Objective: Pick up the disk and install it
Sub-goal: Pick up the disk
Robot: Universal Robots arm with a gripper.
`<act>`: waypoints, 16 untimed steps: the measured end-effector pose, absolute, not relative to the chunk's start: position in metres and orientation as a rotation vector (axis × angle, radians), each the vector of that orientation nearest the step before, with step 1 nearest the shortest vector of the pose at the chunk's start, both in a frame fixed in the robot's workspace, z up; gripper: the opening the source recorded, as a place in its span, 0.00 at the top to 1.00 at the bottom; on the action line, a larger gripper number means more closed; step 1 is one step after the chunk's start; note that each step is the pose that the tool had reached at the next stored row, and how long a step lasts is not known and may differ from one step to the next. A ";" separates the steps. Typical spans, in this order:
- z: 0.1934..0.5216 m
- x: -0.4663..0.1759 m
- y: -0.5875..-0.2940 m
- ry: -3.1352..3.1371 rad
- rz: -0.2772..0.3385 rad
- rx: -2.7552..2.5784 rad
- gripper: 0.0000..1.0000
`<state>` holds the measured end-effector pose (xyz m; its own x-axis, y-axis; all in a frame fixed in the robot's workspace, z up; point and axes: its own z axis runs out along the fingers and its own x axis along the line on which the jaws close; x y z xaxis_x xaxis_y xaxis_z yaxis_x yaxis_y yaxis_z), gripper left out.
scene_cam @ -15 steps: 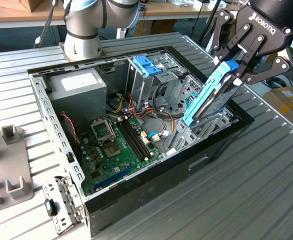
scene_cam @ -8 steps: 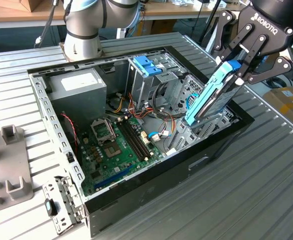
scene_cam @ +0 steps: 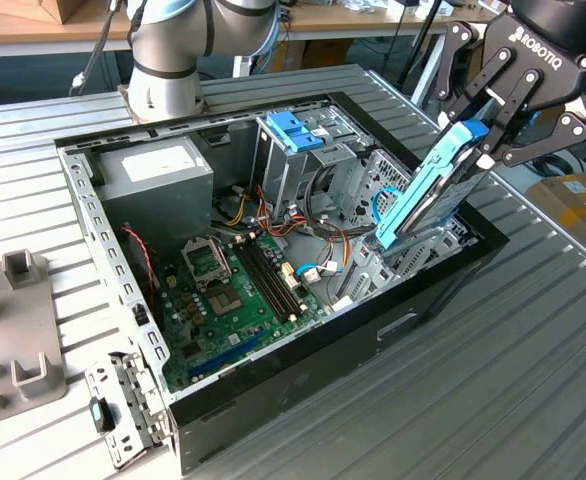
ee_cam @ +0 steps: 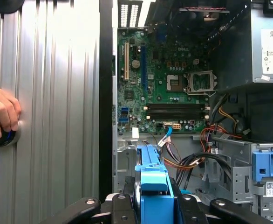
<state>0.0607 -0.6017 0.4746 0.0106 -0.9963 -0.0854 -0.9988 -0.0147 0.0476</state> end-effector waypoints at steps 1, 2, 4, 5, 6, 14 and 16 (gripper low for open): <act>0.475 0.061 -0.602 2.186 0.147 -2.214 0.63; 0.474 0.063 -0.602 2.186 0.147 -2.214 0.63; 0.474 0.065 -0.602 2.187 0.147 -2.214 0.63; 0.474 0.066 -0.602 2.187 0.147 -2.214 0.63; 0.474 0.066 -0.602 2.187 0.147 -2.214 0.63; 0.473 0.075 -0.602 2.187 0.147 -2.214 0.63; 0.473 0.078 -0.602 2.187 0.147 -2.214 0.63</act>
